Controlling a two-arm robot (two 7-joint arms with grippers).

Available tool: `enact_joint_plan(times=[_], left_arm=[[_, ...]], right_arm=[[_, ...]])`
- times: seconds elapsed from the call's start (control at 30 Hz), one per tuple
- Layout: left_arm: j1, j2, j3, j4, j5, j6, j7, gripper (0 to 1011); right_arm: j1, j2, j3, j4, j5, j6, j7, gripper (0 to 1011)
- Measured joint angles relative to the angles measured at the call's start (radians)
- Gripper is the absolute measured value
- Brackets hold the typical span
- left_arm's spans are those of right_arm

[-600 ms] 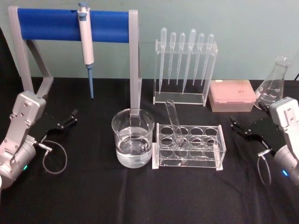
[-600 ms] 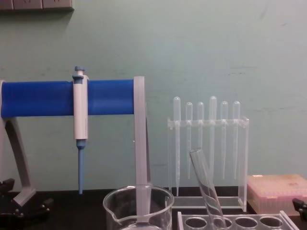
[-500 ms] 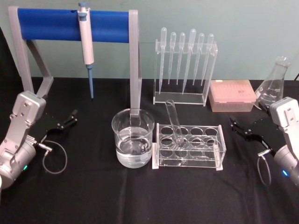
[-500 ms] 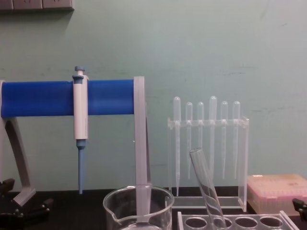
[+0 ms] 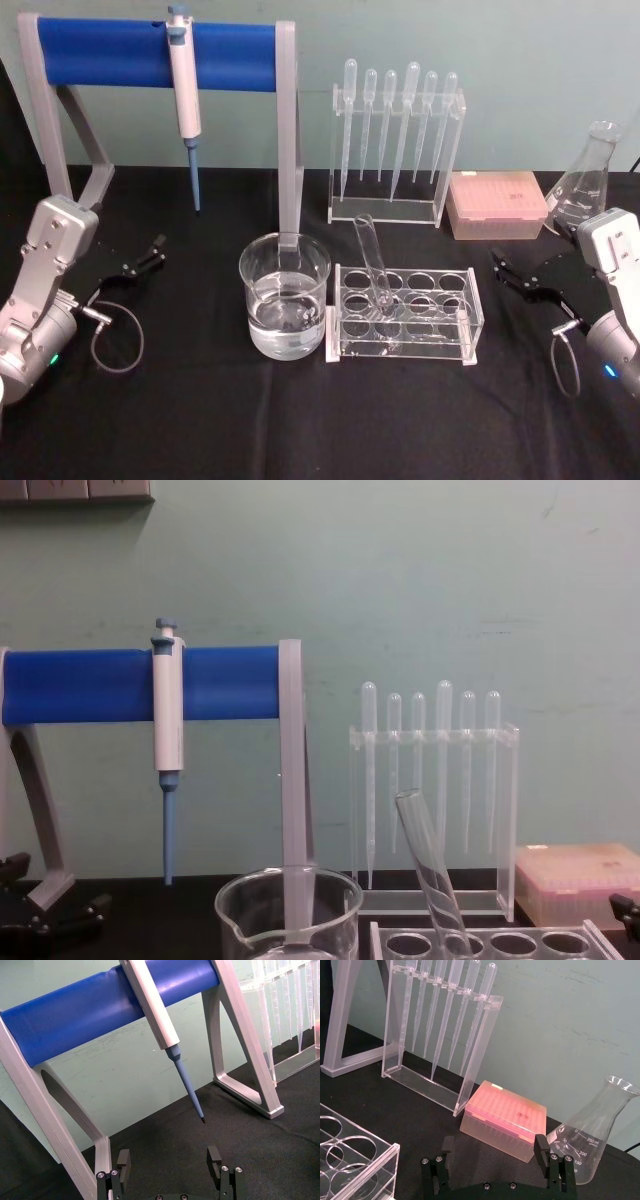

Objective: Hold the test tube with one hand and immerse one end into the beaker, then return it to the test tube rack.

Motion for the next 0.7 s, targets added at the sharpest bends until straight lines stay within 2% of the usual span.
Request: enact_joint_plan(times=[0.7], left_arm=[[0.000,0.000,0.000,0.000,0.000,0.000,0.000,1000]], right_arm=[[0.000,0.000,0.000,0.000,0.000,0.000,0.000,1004]])
